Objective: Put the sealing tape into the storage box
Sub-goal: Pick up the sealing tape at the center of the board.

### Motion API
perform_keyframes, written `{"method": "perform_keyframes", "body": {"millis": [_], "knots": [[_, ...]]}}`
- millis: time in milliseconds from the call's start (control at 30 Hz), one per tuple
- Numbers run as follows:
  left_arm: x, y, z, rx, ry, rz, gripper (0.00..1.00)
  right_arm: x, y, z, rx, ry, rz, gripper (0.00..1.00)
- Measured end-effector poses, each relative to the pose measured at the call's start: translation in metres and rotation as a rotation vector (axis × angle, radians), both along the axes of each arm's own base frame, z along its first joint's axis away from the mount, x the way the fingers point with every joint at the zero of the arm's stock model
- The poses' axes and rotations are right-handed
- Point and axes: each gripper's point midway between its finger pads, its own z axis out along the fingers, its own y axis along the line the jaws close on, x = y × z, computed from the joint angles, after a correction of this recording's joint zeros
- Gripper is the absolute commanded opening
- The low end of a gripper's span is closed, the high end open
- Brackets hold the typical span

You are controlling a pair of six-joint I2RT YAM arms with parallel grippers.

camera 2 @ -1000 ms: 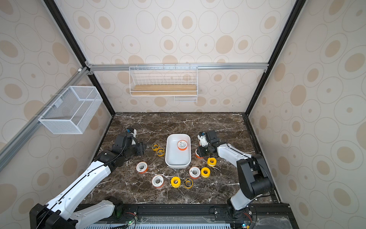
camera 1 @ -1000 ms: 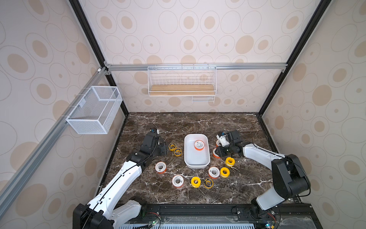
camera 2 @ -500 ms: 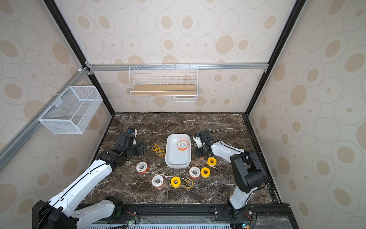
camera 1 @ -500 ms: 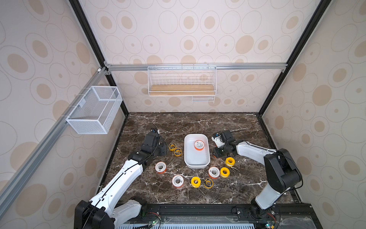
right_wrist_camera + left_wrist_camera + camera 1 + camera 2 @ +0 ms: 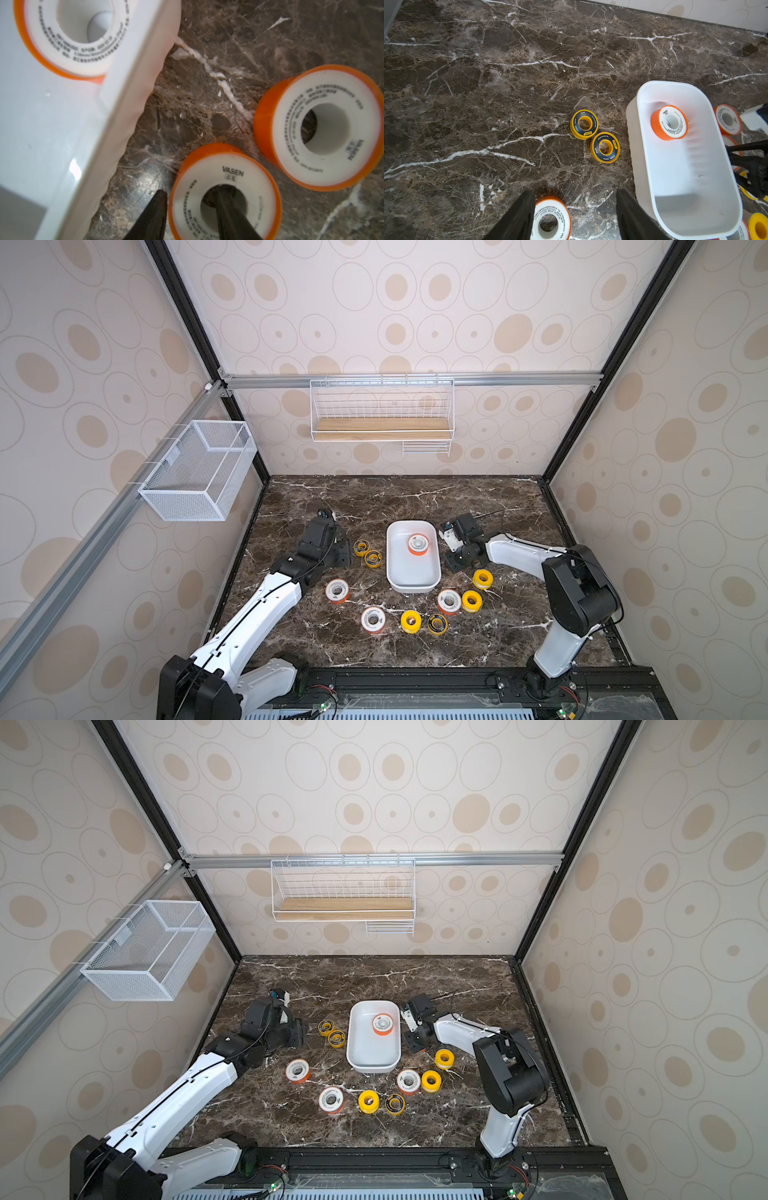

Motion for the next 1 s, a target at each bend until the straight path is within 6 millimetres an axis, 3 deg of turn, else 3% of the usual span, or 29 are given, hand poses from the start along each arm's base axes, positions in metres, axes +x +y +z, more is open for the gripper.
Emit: {"method": "perform_keyframes", "body": {"millis": [267, 500, 767, 1000], "knots": [[0.000, -0.003, -0.004, -0.004, 0.015, -0.014, 0.66, 0.004, 0.002, -0.005, -0.032, 0.004, 0.004, 0.29], [-0.001, -0.012, -0.014, -0.024, 0.055, -0.056, 0.67, 0.005, 0.004, -0.002, -0.016, -0.008, -0.007, 0.25], [0.006, -0.057, -0.039, -0.181, 0.149, -0.186, 0.64, 0.000, -0.004, 0.015, 0.043, -0.037, -0.050, 0.24], [0.007, -0.101, -0.062, -0.300, 0.224, -0.314, 0.52, 0.008, -0.021, 0.039, 0.197, -0.059, -0.139, 0.25]]}}
